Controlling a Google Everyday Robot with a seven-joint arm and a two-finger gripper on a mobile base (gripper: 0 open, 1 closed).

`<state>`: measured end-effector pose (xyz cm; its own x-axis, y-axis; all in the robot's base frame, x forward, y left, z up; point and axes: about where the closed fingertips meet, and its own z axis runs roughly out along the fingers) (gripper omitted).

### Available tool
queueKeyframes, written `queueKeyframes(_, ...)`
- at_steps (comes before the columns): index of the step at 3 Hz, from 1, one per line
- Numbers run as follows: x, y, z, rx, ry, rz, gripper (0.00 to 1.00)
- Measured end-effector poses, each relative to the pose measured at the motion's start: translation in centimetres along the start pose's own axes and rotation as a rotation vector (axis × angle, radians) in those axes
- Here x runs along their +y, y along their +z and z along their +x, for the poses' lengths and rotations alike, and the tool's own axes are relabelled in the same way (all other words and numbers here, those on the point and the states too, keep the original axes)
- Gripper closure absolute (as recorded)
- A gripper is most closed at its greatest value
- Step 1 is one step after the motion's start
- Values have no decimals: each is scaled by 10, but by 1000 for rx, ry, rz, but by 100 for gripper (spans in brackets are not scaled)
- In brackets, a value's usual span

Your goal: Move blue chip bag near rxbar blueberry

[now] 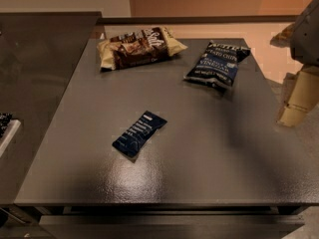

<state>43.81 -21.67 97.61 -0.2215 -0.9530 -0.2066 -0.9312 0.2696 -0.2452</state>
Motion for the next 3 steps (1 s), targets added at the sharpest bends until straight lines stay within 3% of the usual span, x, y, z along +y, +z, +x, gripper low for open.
queueKeyframes(2, -8, 9, -7, -7, -14, -9, 0)
queueKeyframes(3, -25, 24, -10, -34, 36, -11, 0)
